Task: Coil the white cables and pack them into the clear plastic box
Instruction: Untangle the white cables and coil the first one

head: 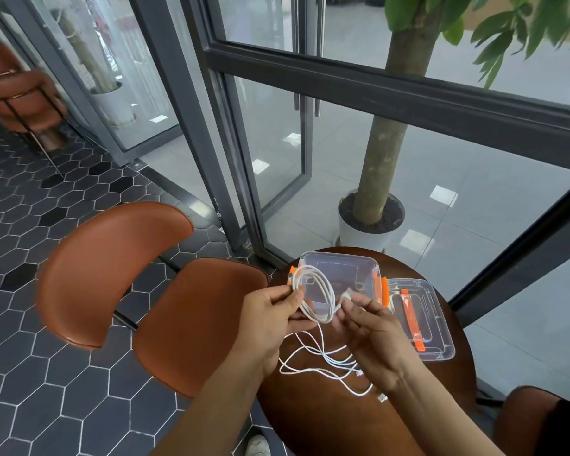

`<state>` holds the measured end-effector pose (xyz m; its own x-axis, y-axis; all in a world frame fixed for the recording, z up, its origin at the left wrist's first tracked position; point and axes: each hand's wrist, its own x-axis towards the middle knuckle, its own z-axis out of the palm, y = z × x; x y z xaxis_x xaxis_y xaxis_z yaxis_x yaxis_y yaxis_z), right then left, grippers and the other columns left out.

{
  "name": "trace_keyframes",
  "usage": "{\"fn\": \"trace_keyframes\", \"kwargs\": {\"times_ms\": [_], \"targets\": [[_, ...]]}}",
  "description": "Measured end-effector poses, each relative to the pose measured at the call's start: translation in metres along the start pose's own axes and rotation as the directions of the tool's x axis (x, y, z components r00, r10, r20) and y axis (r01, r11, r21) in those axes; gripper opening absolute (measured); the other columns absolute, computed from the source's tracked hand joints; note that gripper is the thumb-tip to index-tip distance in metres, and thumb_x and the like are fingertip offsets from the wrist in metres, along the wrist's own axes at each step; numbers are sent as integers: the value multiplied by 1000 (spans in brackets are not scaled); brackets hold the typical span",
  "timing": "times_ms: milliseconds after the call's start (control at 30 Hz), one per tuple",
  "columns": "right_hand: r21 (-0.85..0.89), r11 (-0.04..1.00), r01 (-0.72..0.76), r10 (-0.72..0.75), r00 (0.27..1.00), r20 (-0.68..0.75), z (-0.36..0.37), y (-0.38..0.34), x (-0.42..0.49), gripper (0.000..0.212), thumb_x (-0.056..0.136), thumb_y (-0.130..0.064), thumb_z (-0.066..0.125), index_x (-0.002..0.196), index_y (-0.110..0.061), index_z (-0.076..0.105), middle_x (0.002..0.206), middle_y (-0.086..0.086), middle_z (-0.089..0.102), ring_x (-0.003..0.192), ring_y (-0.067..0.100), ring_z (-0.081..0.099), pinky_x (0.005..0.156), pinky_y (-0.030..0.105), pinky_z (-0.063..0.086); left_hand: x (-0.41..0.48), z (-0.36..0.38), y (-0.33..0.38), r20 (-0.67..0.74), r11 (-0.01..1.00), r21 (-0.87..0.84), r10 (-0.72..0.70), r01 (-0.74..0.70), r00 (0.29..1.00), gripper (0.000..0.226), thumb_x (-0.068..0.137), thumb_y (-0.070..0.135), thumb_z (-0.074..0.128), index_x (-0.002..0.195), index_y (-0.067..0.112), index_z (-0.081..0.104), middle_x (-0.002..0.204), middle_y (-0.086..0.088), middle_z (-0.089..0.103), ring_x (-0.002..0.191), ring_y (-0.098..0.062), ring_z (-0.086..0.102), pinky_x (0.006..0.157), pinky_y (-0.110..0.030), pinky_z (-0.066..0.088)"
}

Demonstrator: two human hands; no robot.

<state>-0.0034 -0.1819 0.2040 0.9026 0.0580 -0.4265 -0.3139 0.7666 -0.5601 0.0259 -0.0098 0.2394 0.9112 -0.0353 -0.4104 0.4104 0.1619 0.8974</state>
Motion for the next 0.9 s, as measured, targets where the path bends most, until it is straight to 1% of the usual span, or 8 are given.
{"fn": "trace_keyframes", "kwargs": {"times_ms": [133, 300, 433, 567, 633, 700, 767, 900], "targets": [[-260, 965, -16, 11, 1000, -21, 6, 2, 0, 32, 79, -10, 72, 106, 7, 69, 95, 26, 75, 79, 32, 75, 62, 32, 61, -4, 3, -1, 63, 994, 111, 8, -15, 998, 13, 97, 5, 63, 102, 8, 75, 86, -13, 80, 79, -29, 79, 61, -28, 62], [-464, 886, 13, 53, 990, 129, 10, -17, 3, 30, 72, -9, 78, 101, 2, 76, 101, 29, 74, 87, 39, 72, 77, 44, 63, -2, 1, -4, 52, 974, 229, -18, 5, 998, 12, 95, 4, 65, 100, 11, 74, 86, -9, 80, 75, -30, 79, 63, -35, 64], [-474, 878, -63, 162, 972, 171, 9, -22, 3, 33, 83, 0, 70, 112, 13, 66, 106, 32, 68, 97, 43, 64, 91, 50, 51, 0, -1, -10, 80, 963, 267, -55, 31, 995, 12, 95, 7, 67, 96, 6, 79, 84, -11, 80, 74, -32, 78, 61, -34, 63], [-336, 938, -85, 127, 986, 106, 5, -11, -3, 30, 97, -14, 57, 122, 2, 63, 111, 28, 68, 96, 35, 66, 78, 40, 56, 9, -7, -13, 6, 907, 420, 34, -33, 999, 15, 93, 6, 68, 87, 15, 78, 84, -11, 79, 70, -28, 78, 63, -41, 65], [-320, 947, -22, 75, 985, 155, 5, -5, -8, 31, 96, -25, 63, 122, -9, 65, 112, 24, 71, 96, 32, 69, 73, 36, 58, 11, -9, -14, -12, 877, 477, 73, -58, 997, 21, 91, 8, 70, 77, 22, 76, 82, -12, 78, 68, -25, 78, 62, -42, 65], [-468, 877, 113, -20, 980, 200, 7, 1, -12, 35, 87, -18, 76, 120, -19, 64, 102, 15, 75, 89, 26, 73, 70, 29, 58, 11, -10, -16, -13, 843, 532, 108, -85, 994, 25, 91, 10, 71, 70, 24, 76, 78, -14, 77, 65, -21, 77, 60, -42, 65], [-651, 719, 243, -153, 969, 192, 9, 7, -13, 35, 84, -5, 78, 111, -26, 67, 92, 8, 77, 83, 25, 75, 68, 28, 59, 11, -9, -18, -12, 824, 558, 125, -97, 992, 21, 92, 11, 70, 74, 19, 77, 79, -15, 75, 65, -20, 77, 60, -41, 65], [-820, 515, 249, -374, 926, 47, 10, 12, -9, 15, 85, -12, 78, 95, -21, 72, 92, -1, 78, 85, 19, 75, 77, 46, 63, 12, -5, -20, -37, 817, 563, 175, -124, 984, 11, 93, 10, 68, 86, 6, 75, 81, -14, 75, 66, -20, 77, 60, -44, 65]]}}
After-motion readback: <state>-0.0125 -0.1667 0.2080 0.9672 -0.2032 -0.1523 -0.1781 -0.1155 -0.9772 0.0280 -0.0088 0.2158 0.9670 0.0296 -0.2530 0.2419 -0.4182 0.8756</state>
